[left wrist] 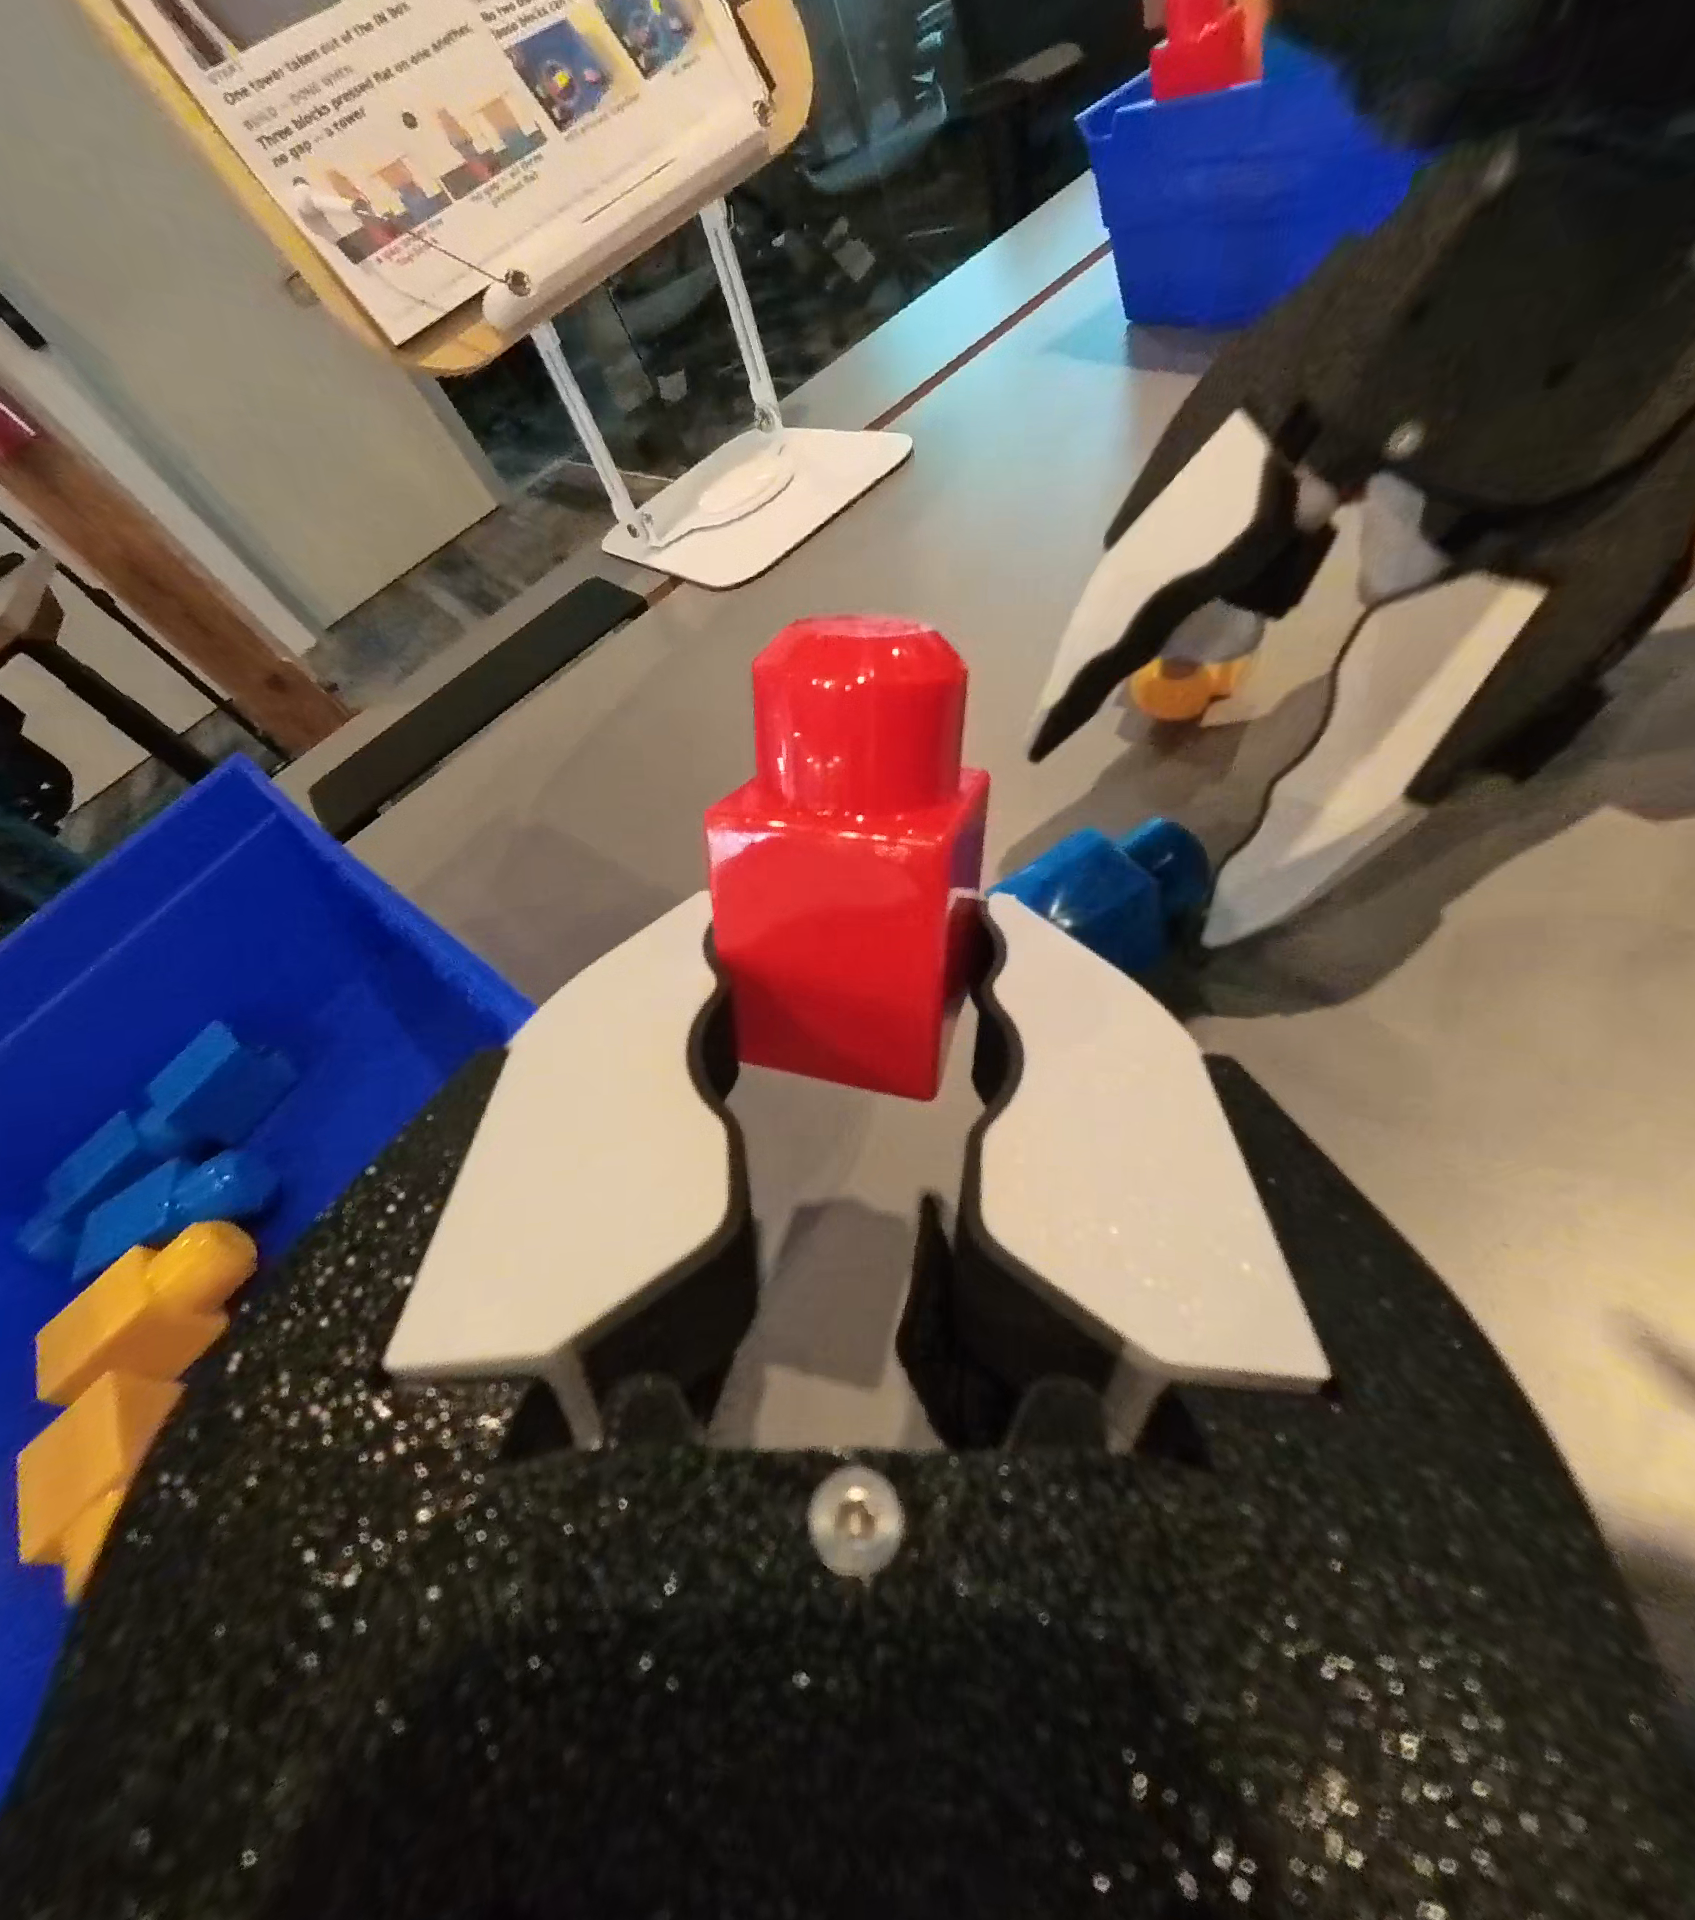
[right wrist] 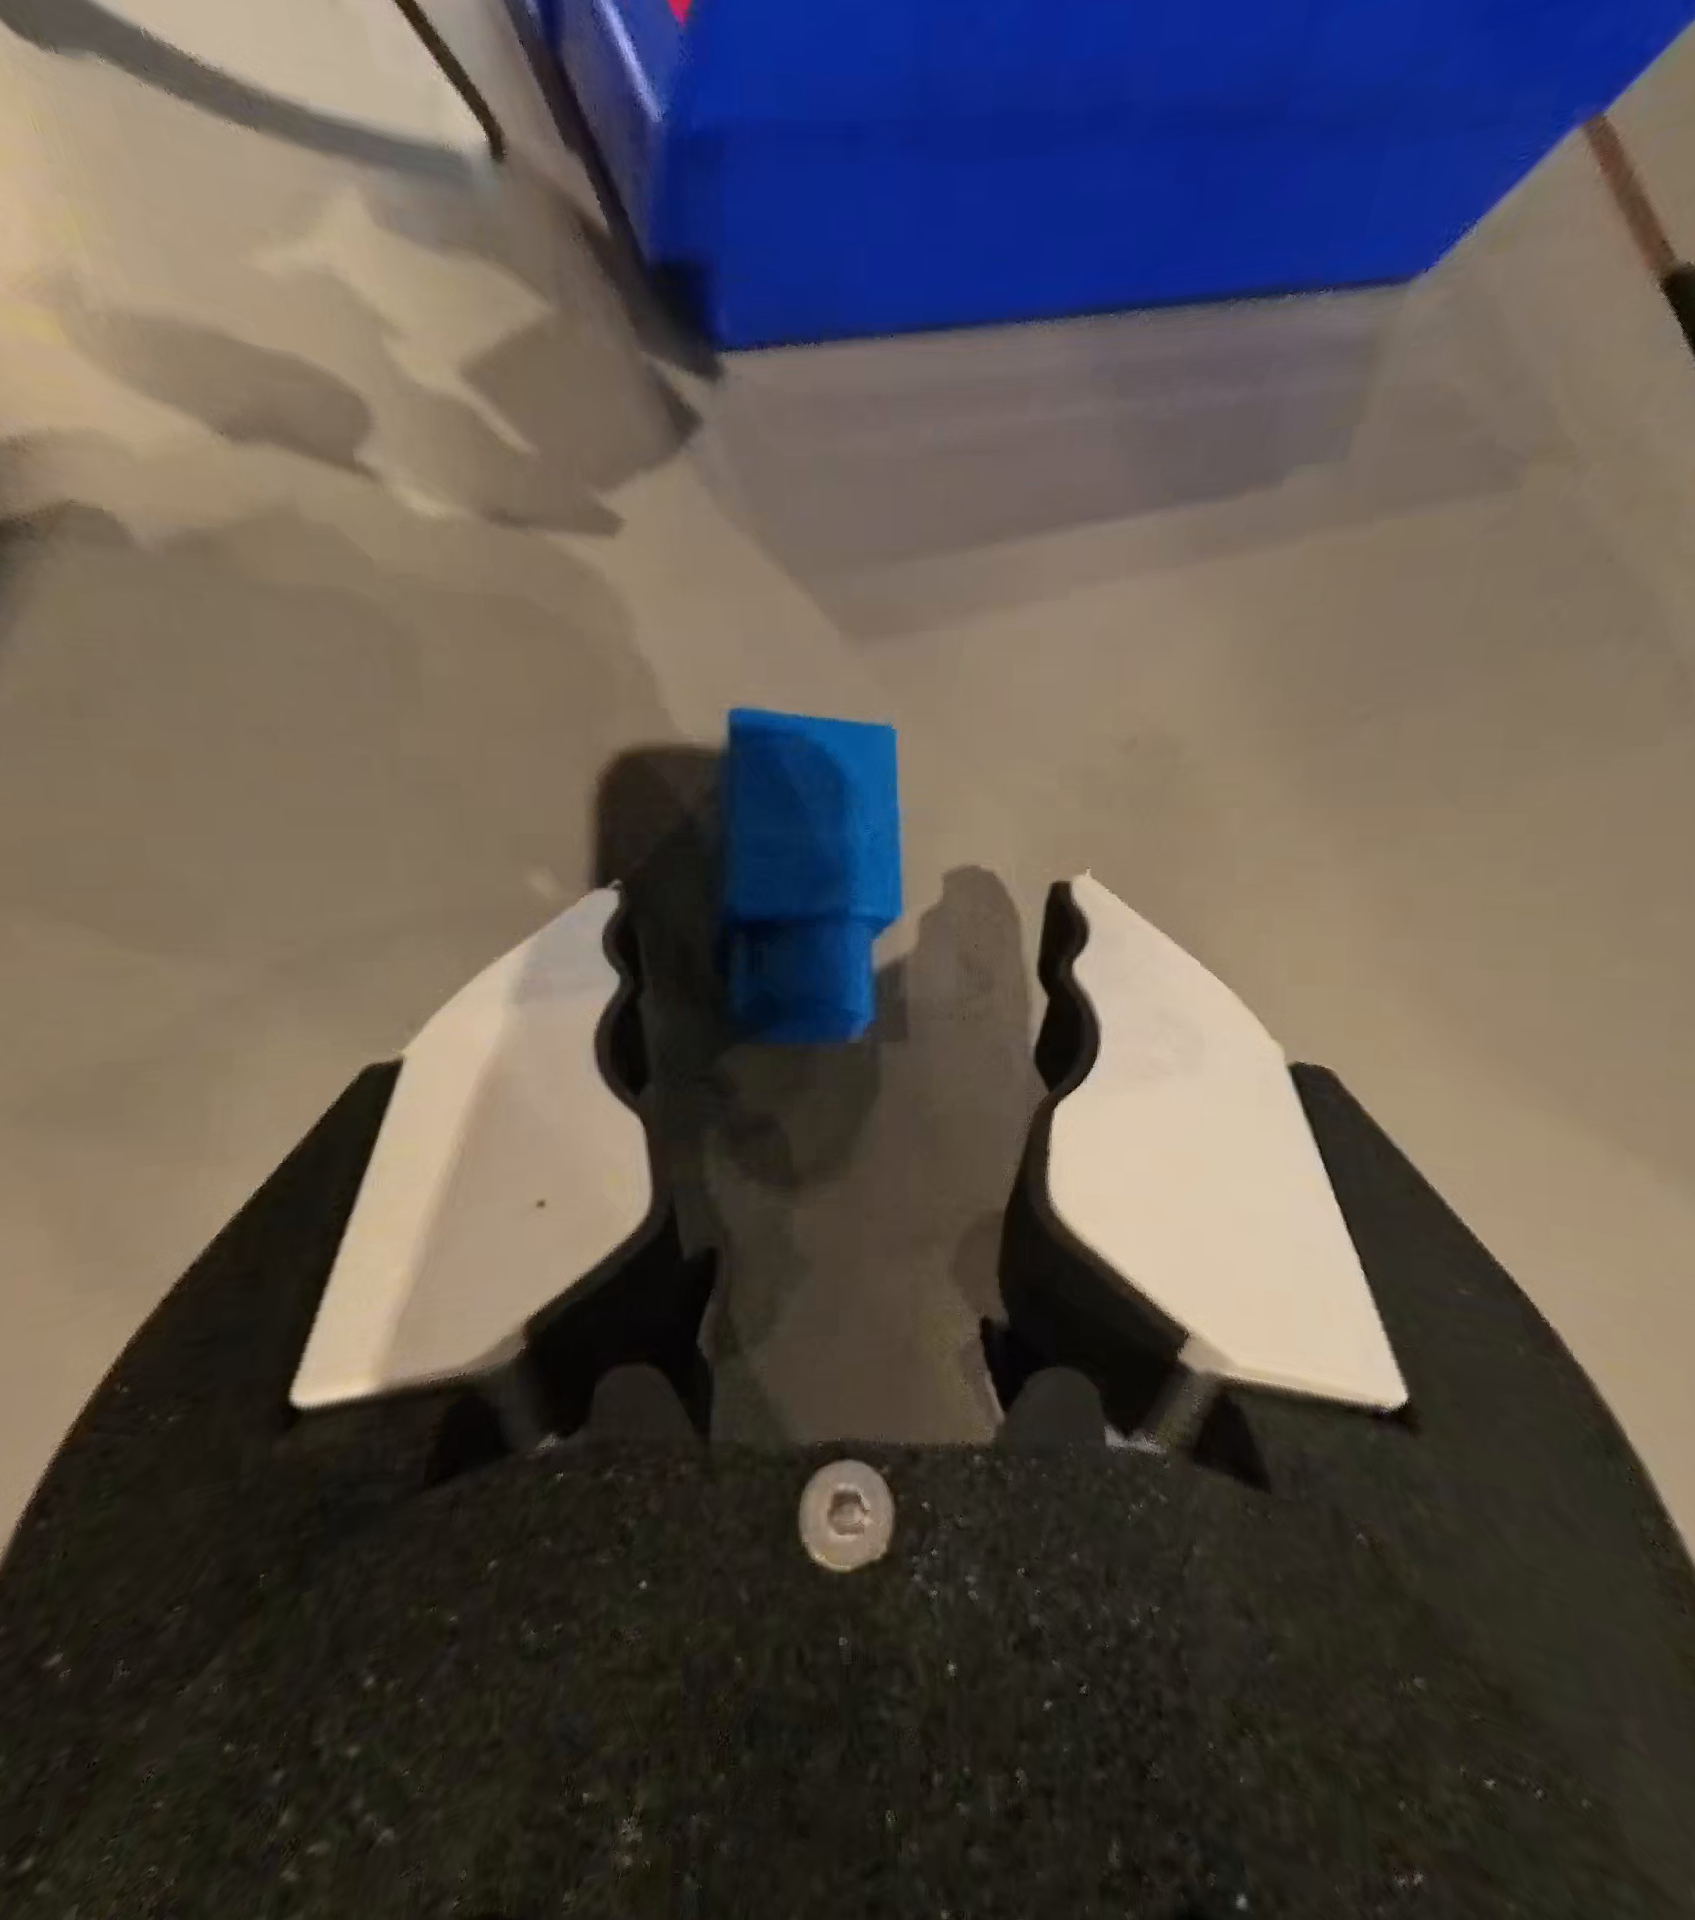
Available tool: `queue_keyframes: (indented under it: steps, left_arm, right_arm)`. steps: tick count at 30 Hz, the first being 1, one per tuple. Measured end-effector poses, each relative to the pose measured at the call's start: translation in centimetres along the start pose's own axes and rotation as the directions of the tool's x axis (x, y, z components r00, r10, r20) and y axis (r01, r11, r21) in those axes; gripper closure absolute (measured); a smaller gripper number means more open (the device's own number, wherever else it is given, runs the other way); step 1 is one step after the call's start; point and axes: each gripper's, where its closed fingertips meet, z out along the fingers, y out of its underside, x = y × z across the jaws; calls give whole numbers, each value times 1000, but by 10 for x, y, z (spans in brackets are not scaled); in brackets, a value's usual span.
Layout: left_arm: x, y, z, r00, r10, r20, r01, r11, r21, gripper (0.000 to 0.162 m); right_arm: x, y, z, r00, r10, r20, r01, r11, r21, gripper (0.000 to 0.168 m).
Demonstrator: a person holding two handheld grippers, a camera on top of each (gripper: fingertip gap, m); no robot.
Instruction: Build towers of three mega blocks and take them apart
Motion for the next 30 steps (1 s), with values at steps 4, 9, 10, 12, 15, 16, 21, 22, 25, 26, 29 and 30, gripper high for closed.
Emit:
queue_keyframes:
  steps: [4, 9, 10, 12, 15, 16, 21, 22, 25, 26, 29, 30]
  left_arm:
    - [7, 1, 3, 999, 11, -33, -12, 1000, -5, 120]
    - [15, -5, 18, 998, 31, -63, -32, 999, -7, 120]
    - [16, -6, 23, 997, 50, -59, -51, 999, -11, 120]
    - [19, -9, 34, 992, 119, -43, -120, 992, -29, 120]
    - [27, -10, 56, 960, 280, -29, -281, 957, -68, 120]
    - [31, -11, 64, 943, 333, -25, -333, 940, -76, 120]
    - [48, -15, 93, 859, 512, -17, -511, 853, -110, 121]
    - [51, -15, 97, 843, 537, -25, -536, 836, -113, 121]
    - [62, -14, 104, 826, 560, -67, -564, 819, -104, 121]
    - [65, -15, 106, 829, 554, -80, -559, 823, -96, 121]
    - [67, -16, 108, 829, 550, -101, -559, 824, -96, 121]
    - [68, -16, 108, 829, 549, -110, -558, 824, -98, 121]
  right_arm:
    - [-6, 8, 17, 1000, -10, 20, 11, 999, -49, 110]
    - [18, 8, -6, 992, -85, -90, 84, 996, -16, 132]
    - [27, 5, -20, 986, -103, -134, 106, 994, 9, 132]
    - [40, -2, -50, 973, -137, -188, 151, 986, 64, 132]
    - [47, -9, -87, 930, -278, -239, 298, 953, 48, 132]
    - [48, -8, -94, 909, -337, -245, 349, 937, 5, 132]
    - [42, 3, -106, 868, -456, -196, 435, 889, -141, 132]
    - [41, 5, -106, 865, -465, -189, 440, 884, -160, 132]
    - [42, 10, -106, 846, -495, -197, 459, 865, -202, 132]
    - [43, 12, -106, 839, -505, -201, 466, 859, -213, 132]
    - [41, 14, -105, 819, -535, -205, 492, 840, -229, 132]
    - [41, 14, -104, 816, -538, -210, 494, 839, -230, 132]
